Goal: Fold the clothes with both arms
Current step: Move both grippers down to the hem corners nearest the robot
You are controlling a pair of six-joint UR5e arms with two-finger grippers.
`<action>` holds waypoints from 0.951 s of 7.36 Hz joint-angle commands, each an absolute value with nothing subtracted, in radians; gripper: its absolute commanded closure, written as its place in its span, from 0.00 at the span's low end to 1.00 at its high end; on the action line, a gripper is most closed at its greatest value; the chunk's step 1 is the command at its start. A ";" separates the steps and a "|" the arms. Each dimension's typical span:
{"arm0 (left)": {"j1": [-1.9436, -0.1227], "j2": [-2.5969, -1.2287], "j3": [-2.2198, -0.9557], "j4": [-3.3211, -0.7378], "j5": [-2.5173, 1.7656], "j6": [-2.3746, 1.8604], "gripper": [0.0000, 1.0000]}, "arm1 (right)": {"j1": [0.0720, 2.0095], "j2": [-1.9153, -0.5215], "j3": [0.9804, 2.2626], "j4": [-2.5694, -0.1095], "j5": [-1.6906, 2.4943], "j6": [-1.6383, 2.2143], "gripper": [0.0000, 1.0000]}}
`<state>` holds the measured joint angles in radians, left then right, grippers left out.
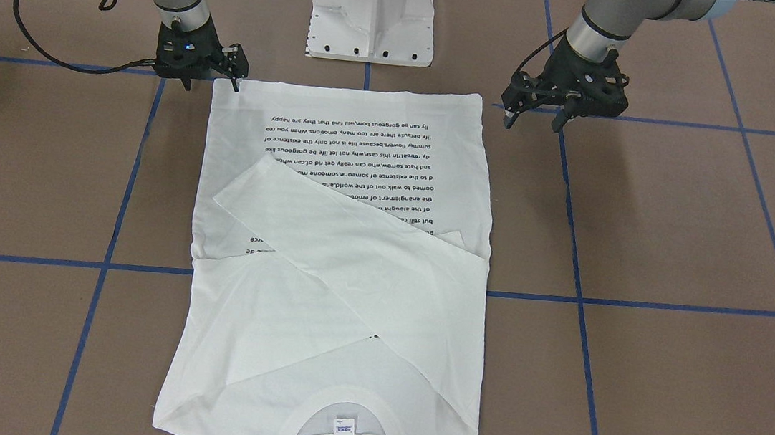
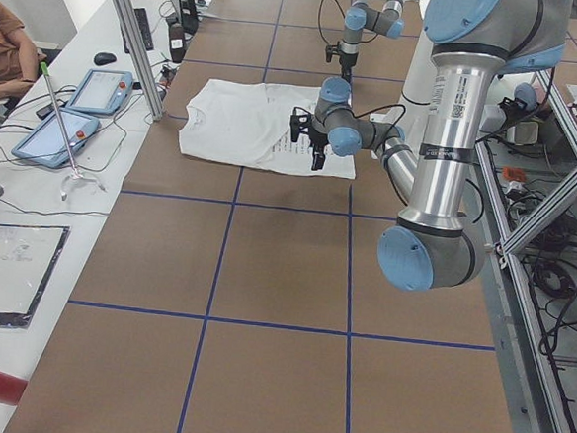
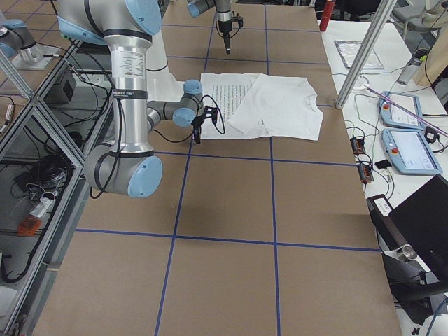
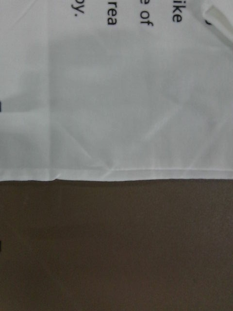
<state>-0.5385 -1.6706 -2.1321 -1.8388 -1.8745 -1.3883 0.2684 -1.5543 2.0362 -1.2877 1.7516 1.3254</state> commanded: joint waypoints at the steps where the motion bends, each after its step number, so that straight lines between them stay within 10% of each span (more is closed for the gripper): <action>1: -0.538 -1.667 -2.134 -1.827 -1.875 -1.388 0.01 | 0.268 -1.549 2.045 -1.295 1.756 1.327 0.40; 7: -0.537 -1.666 -2.160 -1.812 -1.875 -1.388 0.01 | 0.262 -1.549 2.028 -1.296 1.759 1.325 0.43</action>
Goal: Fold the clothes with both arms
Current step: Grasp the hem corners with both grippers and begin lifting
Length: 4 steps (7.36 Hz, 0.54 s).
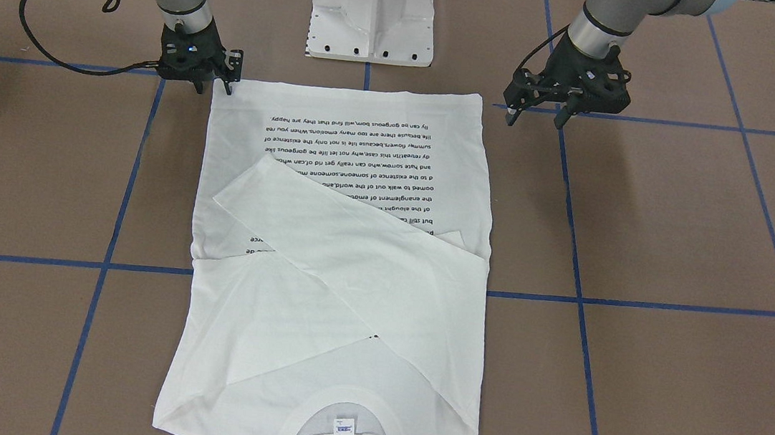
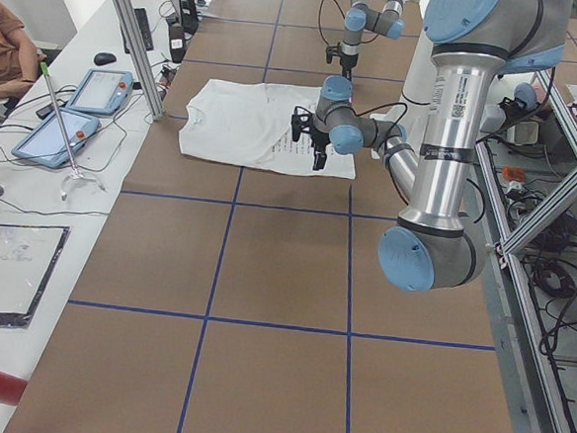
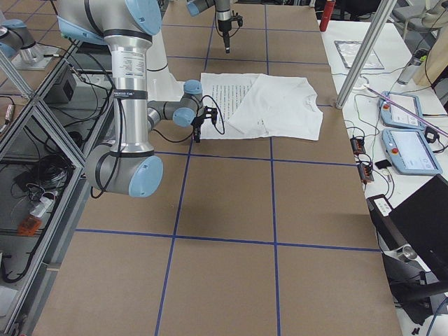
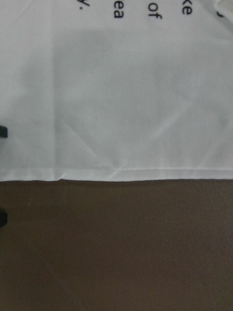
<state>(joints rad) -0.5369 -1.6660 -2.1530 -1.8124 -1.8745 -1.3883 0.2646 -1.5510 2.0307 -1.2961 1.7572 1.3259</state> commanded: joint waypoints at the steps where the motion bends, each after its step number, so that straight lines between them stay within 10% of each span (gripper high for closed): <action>1: -0.537 -1.666 -2.161 -1.812 -1.876 -1.388 0.01 | 0.264 -1.549 2.032 -1.296 1.769 1.327 0.43; 4: -0.537 -1.666 -2.161 -1.810 -1.876 -1.388 0.01 | 0.265 -1.552 2.034 -1.296 1.770 1.327 0.43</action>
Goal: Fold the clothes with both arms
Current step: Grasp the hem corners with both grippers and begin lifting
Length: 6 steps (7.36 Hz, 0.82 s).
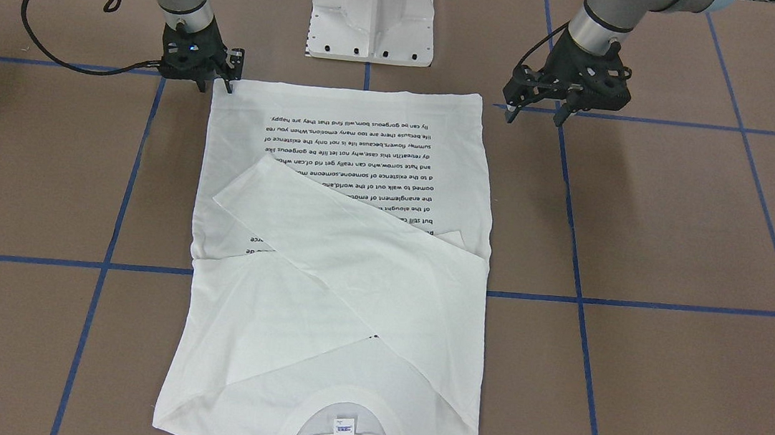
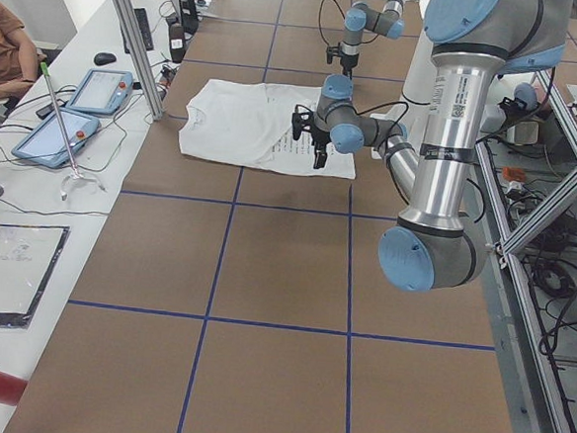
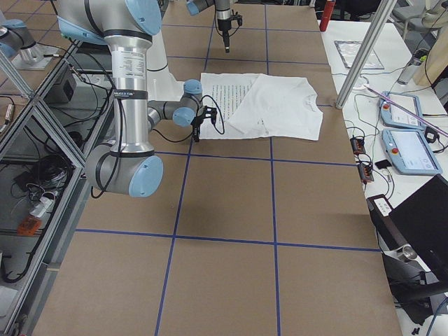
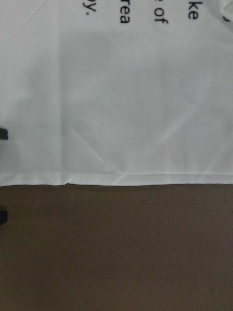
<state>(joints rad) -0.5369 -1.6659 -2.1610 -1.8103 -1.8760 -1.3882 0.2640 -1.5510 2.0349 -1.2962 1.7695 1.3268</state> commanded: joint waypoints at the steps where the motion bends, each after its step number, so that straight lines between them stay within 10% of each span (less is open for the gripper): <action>1: -0.537 -1.666 -2.161 -1.812 -1.876 -1.388 0.01 | 0.264 -1.552 2.033 -1.296 1.770 1.327 0.43; 6: -0.537 -1.666 -2.161 -1.810 -1.876 -1.388 0.01 | 0.244 -1.548 2.033 -1.296 1.790 1.344 0.46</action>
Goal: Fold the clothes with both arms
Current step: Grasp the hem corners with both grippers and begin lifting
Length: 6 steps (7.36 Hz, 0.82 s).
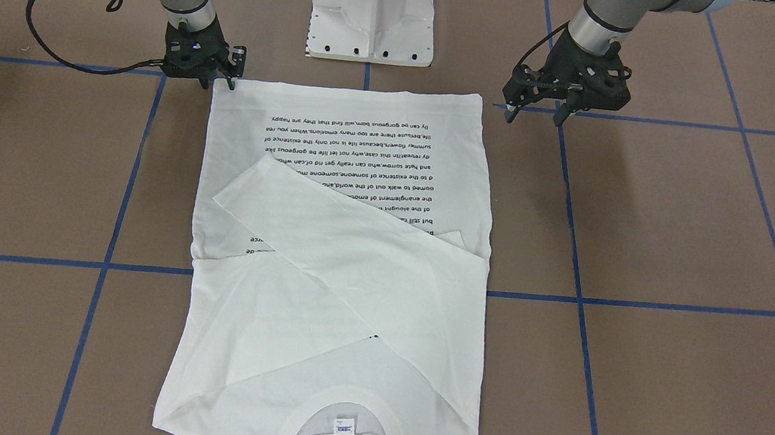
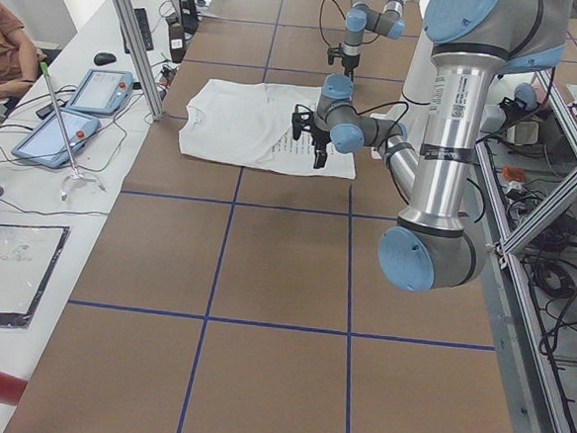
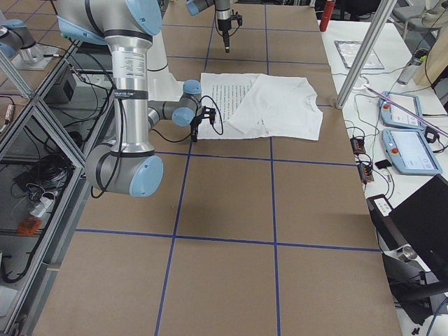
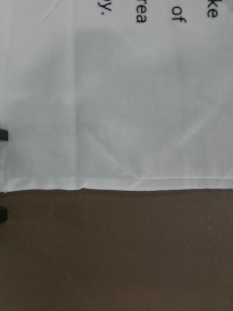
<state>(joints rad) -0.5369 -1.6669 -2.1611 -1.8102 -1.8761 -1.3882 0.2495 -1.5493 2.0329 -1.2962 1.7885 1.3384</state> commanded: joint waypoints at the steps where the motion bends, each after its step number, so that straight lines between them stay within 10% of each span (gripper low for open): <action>1: -0.537 -1.667 -2.161 -1.812 -1.876 -1.388 0.01 | 0.245 -1.548 2.034 -1.296 1.792 1.344 0.58; 6: -0.532 -1.667 -2.158 -1.812 -1.876 -1.390 0.01 | 0.258 -1.542 2.051 -1.296 1.818 1.344 0.90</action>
<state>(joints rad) -0.5324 -1.6682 -2.1595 -1.8104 -1.8761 -1.3898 0.2500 -1.5425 2.0451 -1.2962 1.8066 1.3438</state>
